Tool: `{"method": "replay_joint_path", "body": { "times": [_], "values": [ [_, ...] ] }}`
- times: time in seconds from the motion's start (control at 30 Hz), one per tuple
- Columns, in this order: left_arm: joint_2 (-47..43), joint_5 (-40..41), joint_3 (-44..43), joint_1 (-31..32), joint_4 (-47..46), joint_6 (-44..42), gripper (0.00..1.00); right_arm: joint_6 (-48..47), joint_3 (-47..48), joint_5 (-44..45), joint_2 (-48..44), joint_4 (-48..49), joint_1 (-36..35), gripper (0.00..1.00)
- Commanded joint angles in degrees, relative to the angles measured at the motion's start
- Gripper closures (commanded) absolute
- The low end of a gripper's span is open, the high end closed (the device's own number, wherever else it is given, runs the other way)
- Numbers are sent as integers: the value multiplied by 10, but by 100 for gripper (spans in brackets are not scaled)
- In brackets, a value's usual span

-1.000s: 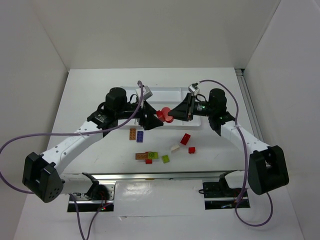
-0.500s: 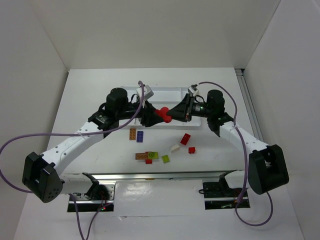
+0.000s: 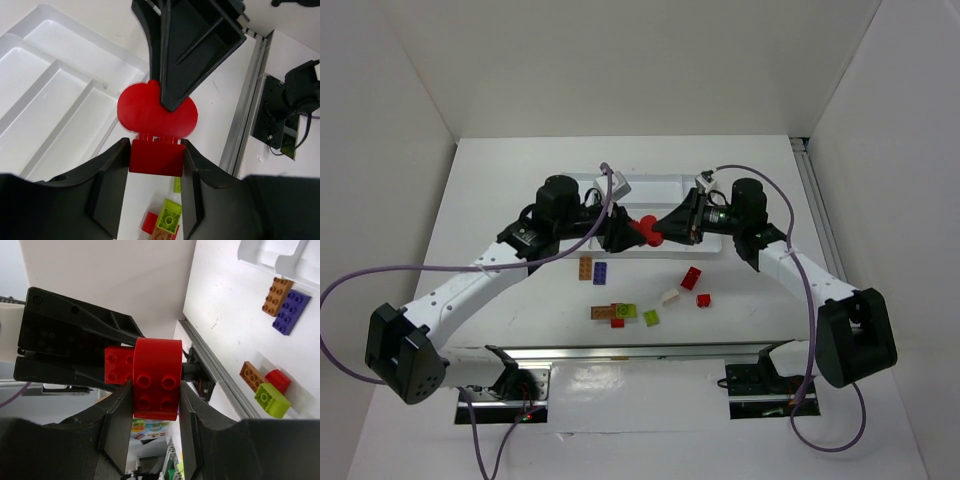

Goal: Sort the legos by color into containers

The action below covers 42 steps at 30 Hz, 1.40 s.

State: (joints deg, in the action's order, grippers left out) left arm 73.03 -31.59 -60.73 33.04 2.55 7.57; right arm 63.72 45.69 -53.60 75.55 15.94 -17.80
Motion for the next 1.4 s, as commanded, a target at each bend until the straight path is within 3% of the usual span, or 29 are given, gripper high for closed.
{"method": "replay_joint_path", "body": {
  "times": [0.0, 0.2, 0.27, 0.37, 0.43, 0.5, 0.67, 0.87, 0.97, 1.0, 1.17, 1.27, 1.37],
  "values": [
    [-5, 16, -43, -1, 10, -22, 100, -91, 27, 44, -16, -87, 30, 100],
    [-17, -3, -22, -27, 16, -14, 100, -162, 69, 91, -36, -185, 116, 100],
    [-17, 24, -15, -33, 4, -5, 100, -183, 86, 110, -30, -199, 121, 100],
    [-4, 109, -34, -41, 22, 38, 100, -240, 118, 202, -10, -260, 115, 100],
    [44, 155, -91, -55, 62, 67, 100, -272, 134, 288, 2, -291, 98, 100],
    [82, 170, -133, -62, 121, 75, 100, -287, 140, 347, 9, -307, 74, 100],
    [189, 211, -227, -62, 162, 132, 100, -315, 168, 503, 54, -320, 40, 100],
    [334, 143, -379, -57, 211, 143, 100, -342, 211, 601, 160, -294, 33, 100],
    [374, 102, -406, -57, 204, 157, 100, -356, 238, 584, 224, -282, 40, 99],
    [388, 87, -414, -57, 192, 162, 100, -356, 259, 584, 255, -282, 45, 92],
    [449, 53, -479, -52, 185, 191, 100, -370, 315, 562, 293, -289, 45, 25],
    [480, 24, -513, -46, 174, 196, 100, -375, 326, 571, 266, -304, 45, 21],
    [494, -18, -496, -39, 99, 234, 100, -367, 296, 572, 198, -310, 59, 26]
  ]
}}
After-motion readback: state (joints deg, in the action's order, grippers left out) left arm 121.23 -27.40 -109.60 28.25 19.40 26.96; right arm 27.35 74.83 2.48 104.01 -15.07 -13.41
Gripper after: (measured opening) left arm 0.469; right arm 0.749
